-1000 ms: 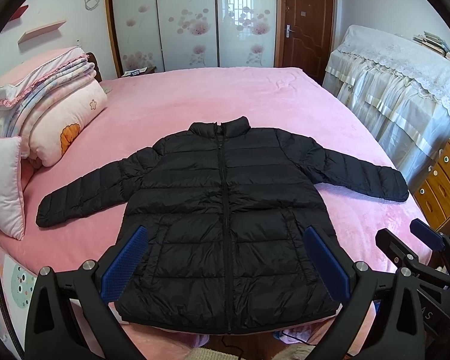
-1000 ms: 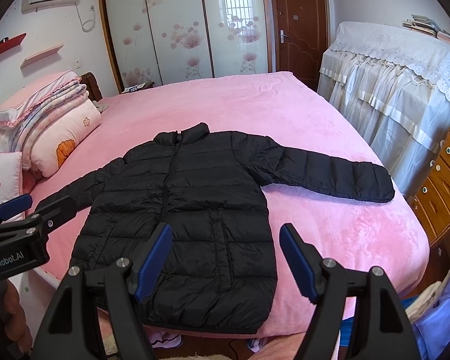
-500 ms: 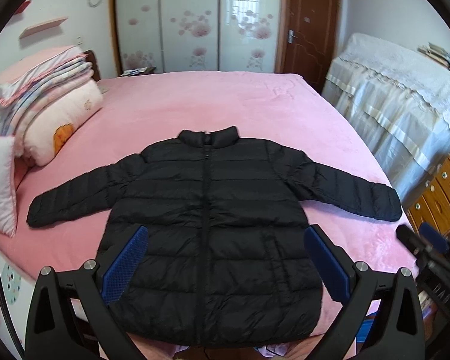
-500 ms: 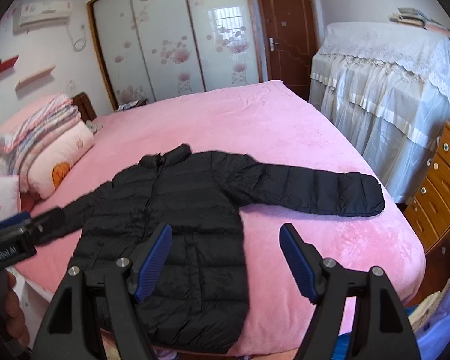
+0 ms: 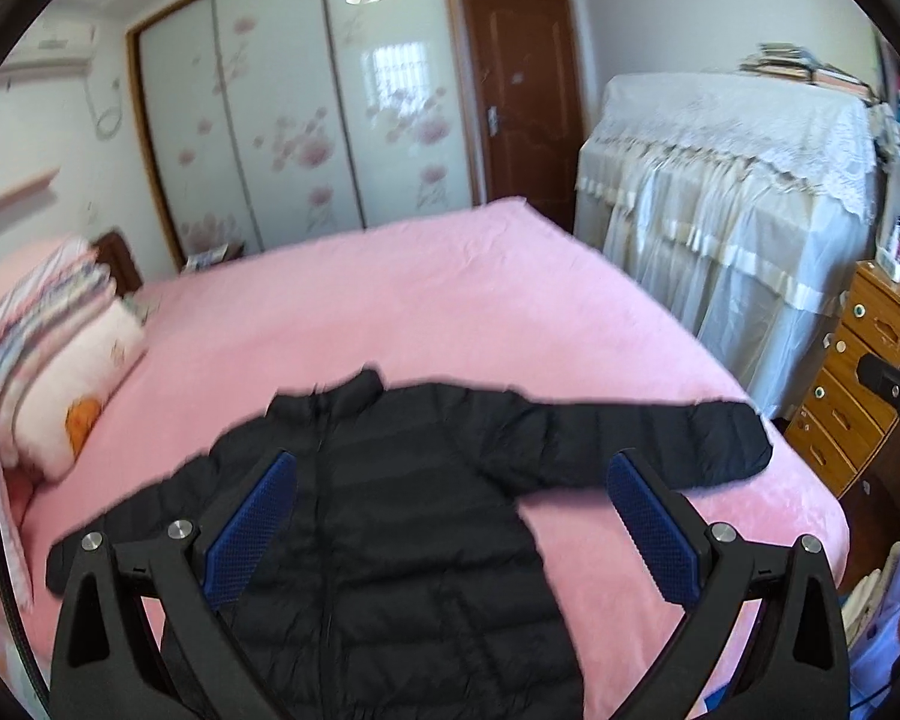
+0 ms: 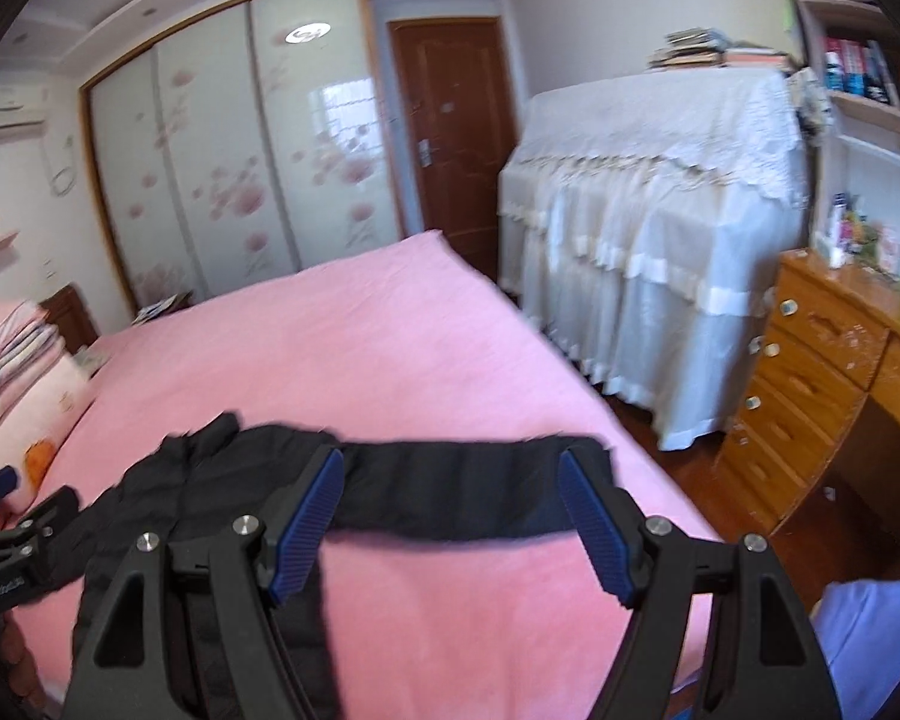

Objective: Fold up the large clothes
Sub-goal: 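Grasp the jacket sleeve nearest the right gripper and lift it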

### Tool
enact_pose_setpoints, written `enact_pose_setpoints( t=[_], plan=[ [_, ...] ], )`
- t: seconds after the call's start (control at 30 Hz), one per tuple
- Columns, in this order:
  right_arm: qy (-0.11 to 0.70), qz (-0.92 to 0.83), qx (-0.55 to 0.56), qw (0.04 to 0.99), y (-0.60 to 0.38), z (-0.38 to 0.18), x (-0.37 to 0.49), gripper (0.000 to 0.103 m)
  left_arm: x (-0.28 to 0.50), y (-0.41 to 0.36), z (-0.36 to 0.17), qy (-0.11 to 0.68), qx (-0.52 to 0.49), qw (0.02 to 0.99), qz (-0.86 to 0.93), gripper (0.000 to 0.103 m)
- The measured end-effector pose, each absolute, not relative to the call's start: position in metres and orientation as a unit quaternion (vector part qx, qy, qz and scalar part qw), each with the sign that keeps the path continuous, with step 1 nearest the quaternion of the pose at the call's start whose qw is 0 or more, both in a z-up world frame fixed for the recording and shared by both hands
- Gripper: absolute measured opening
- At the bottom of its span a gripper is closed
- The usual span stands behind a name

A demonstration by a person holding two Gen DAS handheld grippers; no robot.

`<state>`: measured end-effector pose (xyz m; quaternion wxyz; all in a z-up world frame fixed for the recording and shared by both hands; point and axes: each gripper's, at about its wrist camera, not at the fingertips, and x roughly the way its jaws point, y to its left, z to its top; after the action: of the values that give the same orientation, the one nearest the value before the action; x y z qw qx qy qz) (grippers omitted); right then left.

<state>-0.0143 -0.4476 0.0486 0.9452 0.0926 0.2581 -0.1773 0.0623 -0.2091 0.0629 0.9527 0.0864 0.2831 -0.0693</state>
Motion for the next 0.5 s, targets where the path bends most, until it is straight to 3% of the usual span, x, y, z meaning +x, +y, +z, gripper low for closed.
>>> enact_pose_setpoints(
  t=[0.27,0.5],
  plan=[
    [0.265,-0.247,0.114,0.925,-0.525,0.032,0.012,0.075,0.113,-0.26,0.062,0.283,0.075,0.949,-0.115,0.103],
    [0.331,-0.258,0.163,0.893,-0.583,-0.04,0.049,0.075,0.156,-0.305,0.002,0.252,0.107,0.956,-0.101,0.103]
  ],
)
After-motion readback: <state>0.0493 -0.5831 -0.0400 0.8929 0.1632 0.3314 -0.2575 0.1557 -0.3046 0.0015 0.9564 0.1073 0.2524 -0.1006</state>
